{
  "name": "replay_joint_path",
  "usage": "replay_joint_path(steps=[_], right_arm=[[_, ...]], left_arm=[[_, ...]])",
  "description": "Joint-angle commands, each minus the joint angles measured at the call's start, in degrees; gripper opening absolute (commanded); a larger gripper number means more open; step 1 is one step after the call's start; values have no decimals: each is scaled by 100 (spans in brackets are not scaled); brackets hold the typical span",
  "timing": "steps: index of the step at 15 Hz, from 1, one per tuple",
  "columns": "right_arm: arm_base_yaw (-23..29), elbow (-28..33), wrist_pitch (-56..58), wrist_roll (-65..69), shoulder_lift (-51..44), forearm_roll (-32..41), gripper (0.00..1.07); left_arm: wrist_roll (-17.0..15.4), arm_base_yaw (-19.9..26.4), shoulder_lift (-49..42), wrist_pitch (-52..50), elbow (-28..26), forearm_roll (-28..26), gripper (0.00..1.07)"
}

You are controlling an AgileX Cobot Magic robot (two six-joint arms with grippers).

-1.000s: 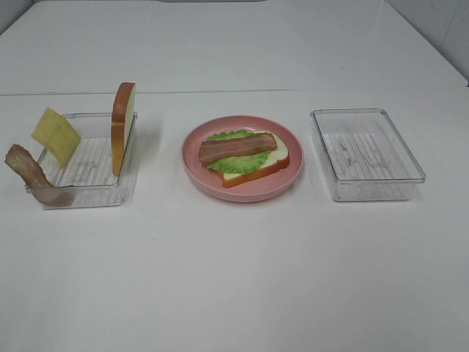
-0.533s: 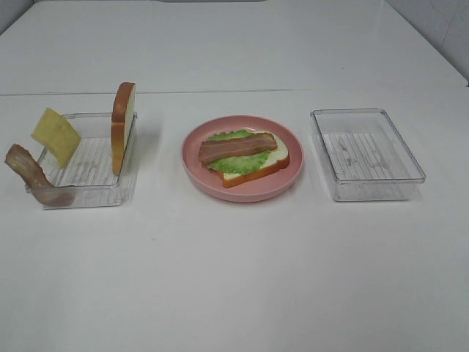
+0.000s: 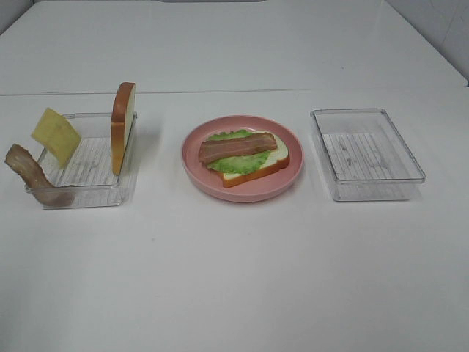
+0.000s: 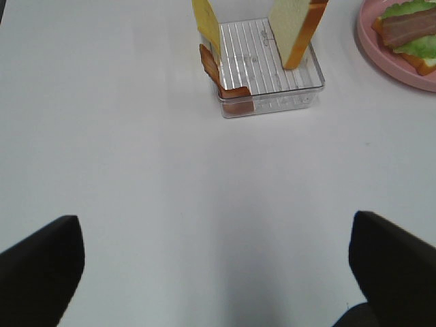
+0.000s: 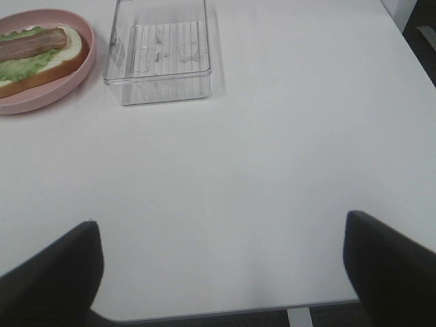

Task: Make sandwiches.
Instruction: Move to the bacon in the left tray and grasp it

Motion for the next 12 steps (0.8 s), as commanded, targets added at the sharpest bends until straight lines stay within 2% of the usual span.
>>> replay_joint_path(steps=[1, 3, 8, 12], right_arm=[[-34, 23, -52, -40, -195, 29, 92], [-34, 23, -52, -40, -195, 29, 92], [-34, 23, -52, -40, -195, 29, 92], [-34, 23, -52, -40, -195, 29, 92]], left_arm=[[-34, 17, 1014, -235, -384, -52, 100], [-34, 17, 1702, -160, -619, -57, 100], [-34, 17, 3799, 143, -1696, -115, 100], [11, 40, 4933, 120, -2332, -120, 100]])
